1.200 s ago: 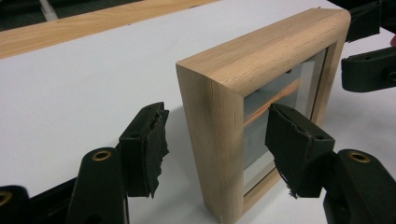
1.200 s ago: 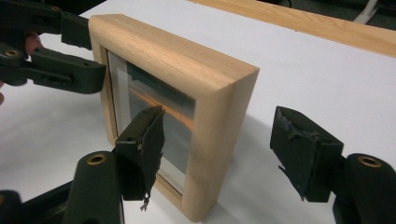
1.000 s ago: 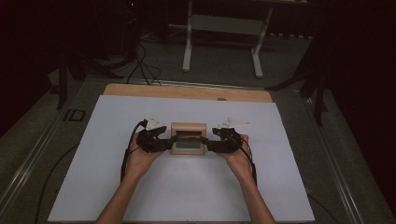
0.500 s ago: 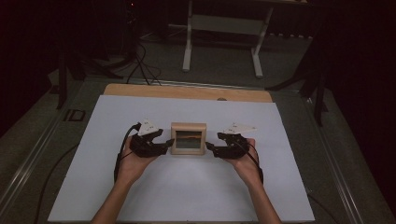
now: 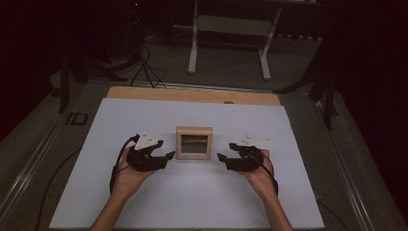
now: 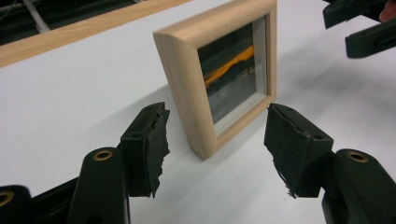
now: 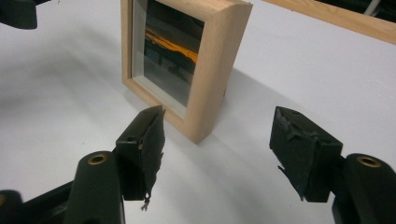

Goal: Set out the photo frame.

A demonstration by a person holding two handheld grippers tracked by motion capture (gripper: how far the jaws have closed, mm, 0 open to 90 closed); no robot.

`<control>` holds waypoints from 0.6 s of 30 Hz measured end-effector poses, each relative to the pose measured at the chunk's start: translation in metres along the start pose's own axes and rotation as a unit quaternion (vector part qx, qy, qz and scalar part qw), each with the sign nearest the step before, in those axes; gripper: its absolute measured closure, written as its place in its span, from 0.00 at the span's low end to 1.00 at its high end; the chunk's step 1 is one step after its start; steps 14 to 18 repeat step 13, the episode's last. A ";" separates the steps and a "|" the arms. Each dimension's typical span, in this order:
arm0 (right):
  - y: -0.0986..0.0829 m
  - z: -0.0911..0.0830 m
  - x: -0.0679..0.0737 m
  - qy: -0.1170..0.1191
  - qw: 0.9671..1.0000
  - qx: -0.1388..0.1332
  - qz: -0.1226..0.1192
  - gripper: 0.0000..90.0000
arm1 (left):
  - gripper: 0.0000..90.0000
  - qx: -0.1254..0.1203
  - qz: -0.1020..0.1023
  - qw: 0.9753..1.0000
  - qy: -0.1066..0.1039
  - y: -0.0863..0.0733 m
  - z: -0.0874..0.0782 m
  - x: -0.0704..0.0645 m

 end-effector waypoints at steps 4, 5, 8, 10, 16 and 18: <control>-0.005 -0.005 -0.002 0.000 1.000 0.001 0.002 0.39 | 0.44 0.004 0.001 1.000 0.002 -0.007 -0.004 -0.001; -0.006 -0.006 -0.003 -0.001 1.000 0.001 0.002 0.39 | 0.43 0.004 0.000 1.000 0.003 -0.009 -0.006 -0.001; -0.010 -0.010 -0.005 -0.002 1.000 0.001 0.005 0.38 | 0.43 0.007 -0.001 1.000 0.009 -0.016 -0.009 0.001; -0.013 -0.012 -0.007 -0.003 1.000 0.001 0.006 0.38 | 0.43 0.009 -0.006 1.000 0.013 -0.021 -0.011 0.004; -0.017 -0.016 -0.010 -0.010 1.000 0.001 0.008 0.35 | 0.43 0.009 -0.013 1.000 0.019 -0.026 -0.015 0.008; -0.017 -0.016 -0.010 -0.010 1.000 0.001 0.008 0.35 | 0.43 0.009 -0.013 1.000 0.019 -0.026 -0.015 0.008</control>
Point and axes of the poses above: each handheld gripper's, and its own axes: z roughly forward along the jaws, y roughly out of its top, x roughly to its left, the point moved 3 cm from there along z, roughly forward along the jaws, and after that the axes turned 7 degrees about z, right-handed, at the moved point
